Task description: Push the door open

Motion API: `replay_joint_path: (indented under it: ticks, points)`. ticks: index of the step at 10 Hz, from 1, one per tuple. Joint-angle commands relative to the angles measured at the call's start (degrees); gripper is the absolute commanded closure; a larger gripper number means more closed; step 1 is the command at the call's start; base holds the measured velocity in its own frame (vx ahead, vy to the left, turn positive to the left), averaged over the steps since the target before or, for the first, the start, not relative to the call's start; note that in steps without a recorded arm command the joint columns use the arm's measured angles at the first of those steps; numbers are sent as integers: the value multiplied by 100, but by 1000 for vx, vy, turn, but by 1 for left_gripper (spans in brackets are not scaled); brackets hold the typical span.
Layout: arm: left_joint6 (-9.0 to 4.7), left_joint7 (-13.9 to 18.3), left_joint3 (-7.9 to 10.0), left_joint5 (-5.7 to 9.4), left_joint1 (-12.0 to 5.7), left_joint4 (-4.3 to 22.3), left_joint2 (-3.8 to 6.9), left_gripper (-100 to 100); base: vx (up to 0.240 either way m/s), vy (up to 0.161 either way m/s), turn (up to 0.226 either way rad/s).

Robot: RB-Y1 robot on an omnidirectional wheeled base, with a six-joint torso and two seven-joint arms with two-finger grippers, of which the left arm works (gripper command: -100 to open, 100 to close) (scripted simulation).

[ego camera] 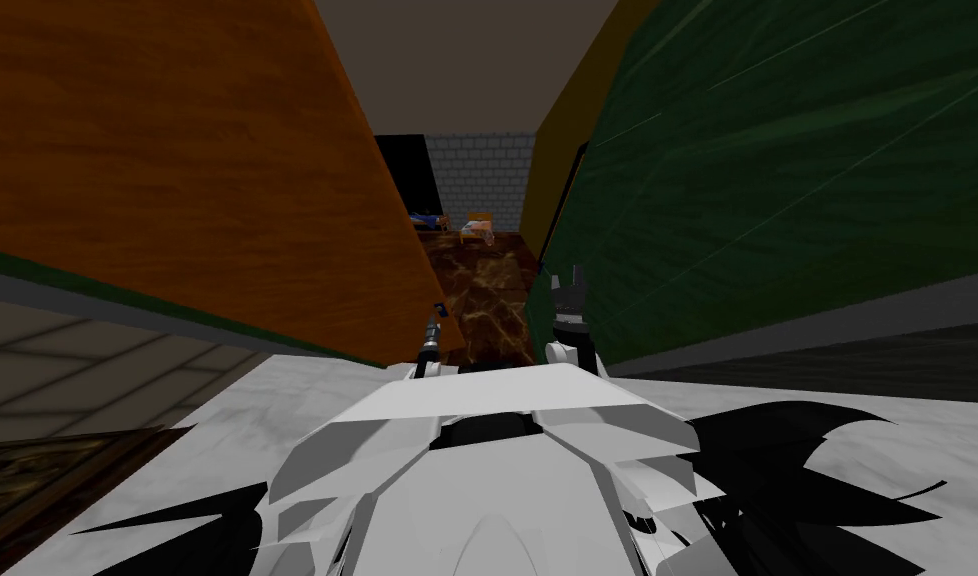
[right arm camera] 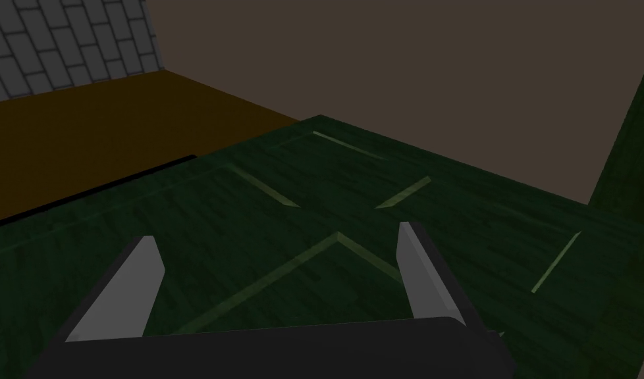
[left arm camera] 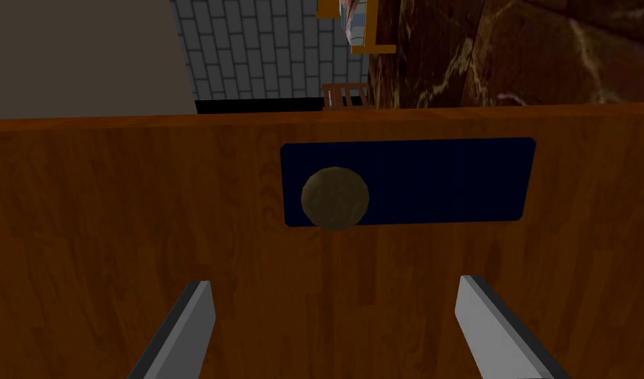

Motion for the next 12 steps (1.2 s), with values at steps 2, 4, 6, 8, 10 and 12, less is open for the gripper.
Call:
replay_joint_path:
  ticks: [2, 4, 6, 8, 10, 12]
  points:
    - [-58, -26, 39, 16, -10, 44, -13, -100, 194, 24, -27]
    - [-90, -41, 62, 25, -14, 66, -34, -100, 194, 29, -27]
    - [-90, -42, 64, 26, -10, 63, -40, -100, 155, 19, -4]
    - [-90, -42, 64, 26, -10, 63, -40, 100, -27, -5, -8]
    - [-90, -42, 64, 26, -10, 63, -40, 100, -15, -1, -2]
    - [-90, -42, 64, 26, -10, 63, -40, 100, -3, -1, 1]
